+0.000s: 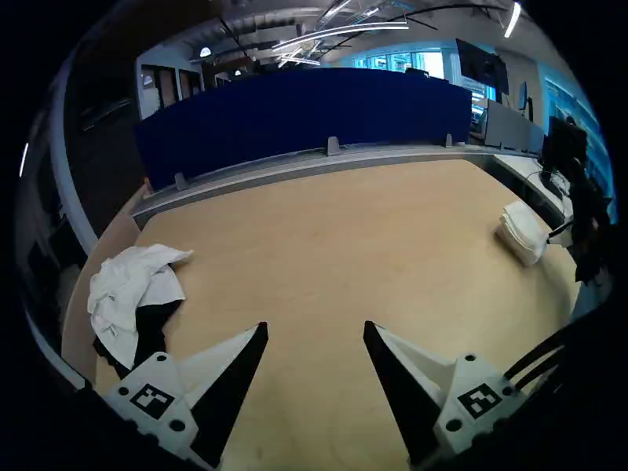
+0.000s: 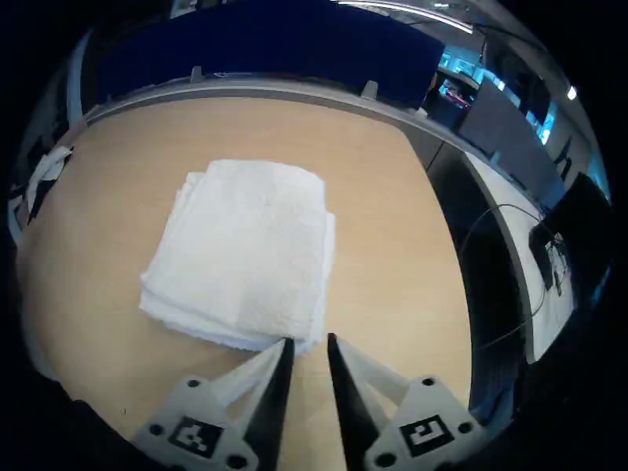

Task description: Fold towel

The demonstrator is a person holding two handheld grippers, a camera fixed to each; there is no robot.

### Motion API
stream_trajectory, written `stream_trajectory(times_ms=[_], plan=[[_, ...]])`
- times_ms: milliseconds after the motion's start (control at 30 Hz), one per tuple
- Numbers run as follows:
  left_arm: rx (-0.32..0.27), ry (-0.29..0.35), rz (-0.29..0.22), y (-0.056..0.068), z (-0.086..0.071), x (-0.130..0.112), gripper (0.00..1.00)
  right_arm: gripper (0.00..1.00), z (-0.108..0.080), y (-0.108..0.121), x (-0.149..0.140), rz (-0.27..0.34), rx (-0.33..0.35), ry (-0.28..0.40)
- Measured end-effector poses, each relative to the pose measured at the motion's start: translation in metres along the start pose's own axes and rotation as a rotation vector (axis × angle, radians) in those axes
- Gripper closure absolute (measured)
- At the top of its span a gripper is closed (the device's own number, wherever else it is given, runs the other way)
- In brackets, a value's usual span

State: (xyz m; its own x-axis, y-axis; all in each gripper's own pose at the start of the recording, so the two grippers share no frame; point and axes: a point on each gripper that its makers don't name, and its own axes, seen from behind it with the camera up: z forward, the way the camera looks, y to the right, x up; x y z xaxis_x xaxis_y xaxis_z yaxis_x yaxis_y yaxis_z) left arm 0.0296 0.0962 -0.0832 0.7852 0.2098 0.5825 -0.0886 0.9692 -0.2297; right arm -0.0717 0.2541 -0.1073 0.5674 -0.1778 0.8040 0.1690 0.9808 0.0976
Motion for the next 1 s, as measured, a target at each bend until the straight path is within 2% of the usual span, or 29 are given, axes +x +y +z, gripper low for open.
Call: stream_trajectory(times_ms=[33,67,233,333,700,900,1000], plan=[[-0.001,0.001,0.000,0.000,0.000,0.000,0.10,0.36,-0.001,0.000,0.000,0.000,-0.001,0.002],[-0.001,0.001,0.000,0.001,0.000,0.001,0.10,0.28,-0.003,0.001,0.000,0.000,-0.001,0.004],[-0.003,0.003,0.001,0.002,0.001,0.001,0.10,0.13,-0.007,0.002,0.000,-0.001,-0.007,0.010],[-0.005,0.004,-0.001,0.003,0.001,0.001,0.10,0.00,-0.009,0.002,0.002,0.003,-0.007,0.019],[-0.005,0.014,-0.008,0.000,0.000,0.004,0.10,0.00,-0.014,-0.002,0.015,0.039,-0.006,0.065],[-0.003,0.024,-0.018,-0.002,-0.001,0.007,0.10,0.00,-0.021,-0.004,0.039,0.075,-0.015,0.143],[-0.004,0.030,-0.025,-0.002,-0.001,0.009,0.10,0.00,-0.029,-0.005,0.059,0.104,-0.017,0.218]])
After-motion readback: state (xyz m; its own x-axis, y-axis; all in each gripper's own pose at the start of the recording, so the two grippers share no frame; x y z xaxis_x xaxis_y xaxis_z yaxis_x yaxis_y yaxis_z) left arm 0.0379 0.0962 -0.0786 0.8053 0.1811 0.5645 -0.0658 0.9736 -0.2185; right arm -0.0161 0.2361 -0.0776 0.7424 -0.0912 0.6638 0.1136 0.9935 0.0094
